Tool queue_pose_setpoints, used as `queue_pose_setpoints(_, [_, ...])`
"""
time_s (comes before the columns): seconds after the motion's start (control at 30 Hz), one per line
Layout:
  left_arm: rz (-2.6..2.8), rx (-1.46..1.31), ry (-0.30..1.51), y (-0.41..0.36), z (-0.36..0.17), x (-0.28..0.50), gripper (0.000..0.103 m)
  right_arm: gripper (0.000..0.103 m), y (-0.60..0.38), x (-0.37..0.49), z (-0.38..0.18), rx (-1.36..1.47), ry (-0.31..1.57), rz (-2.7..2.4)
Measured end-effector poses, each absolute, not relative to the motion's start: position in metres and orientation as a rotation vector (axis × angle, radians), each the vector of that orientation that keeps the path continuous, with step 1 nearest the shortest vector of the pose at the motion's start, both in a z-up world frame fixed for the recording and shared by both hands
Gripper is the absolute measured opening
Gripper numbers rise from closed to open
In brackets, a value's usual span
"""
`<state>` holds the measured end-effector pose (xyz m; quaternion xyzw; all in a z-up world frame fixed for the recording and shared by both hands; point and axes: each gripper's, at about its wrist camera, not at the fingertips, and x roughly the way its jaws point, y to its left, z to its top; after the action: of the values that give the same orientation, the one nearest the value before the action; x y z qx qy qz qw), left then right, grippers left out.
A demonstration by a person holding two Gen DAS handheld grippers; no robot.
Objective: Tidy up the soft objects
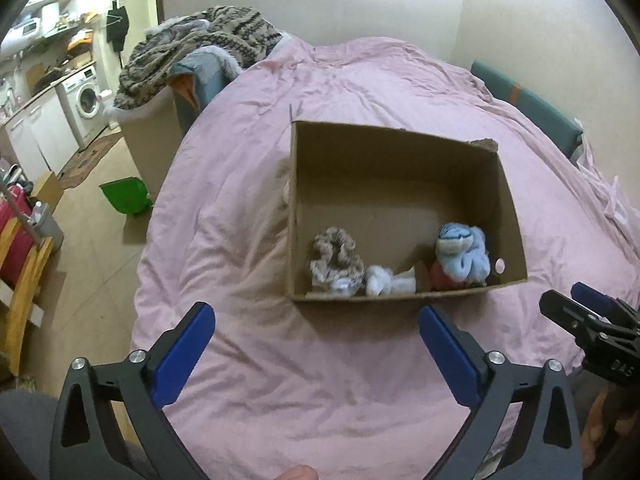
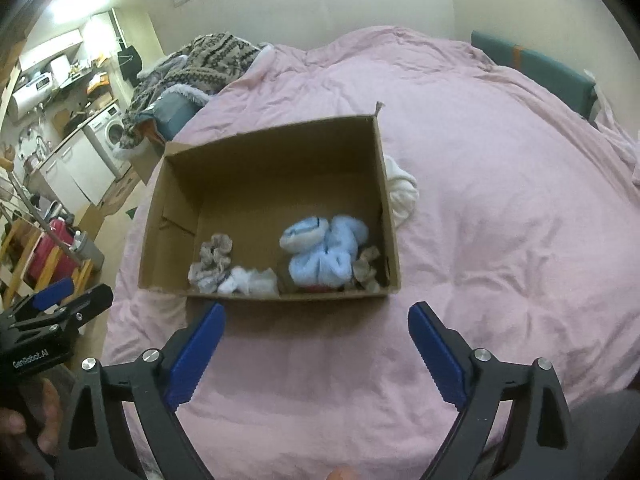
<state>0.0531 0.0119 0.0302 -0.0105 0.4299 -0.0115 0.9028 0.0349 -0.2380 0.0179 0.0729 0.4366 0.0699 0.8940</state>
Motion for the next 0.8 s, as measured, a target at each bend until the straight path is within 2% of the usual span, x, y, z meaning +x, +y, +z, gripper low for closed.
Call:
queue_pose_setpoints(0.23, [-0.005,-0.019,0.869,0.015,0.019,0.029,0.102,0.103,-0.226,0.016,0.015,0.085,0.838,0.122])
queue_pose_setpoints(0.8, [-0.002,-0.015,0.855,0.016,0.005,0.026,0.102,0.103,-0.205,0.010,-0.002,0.031,0.800,0.127])
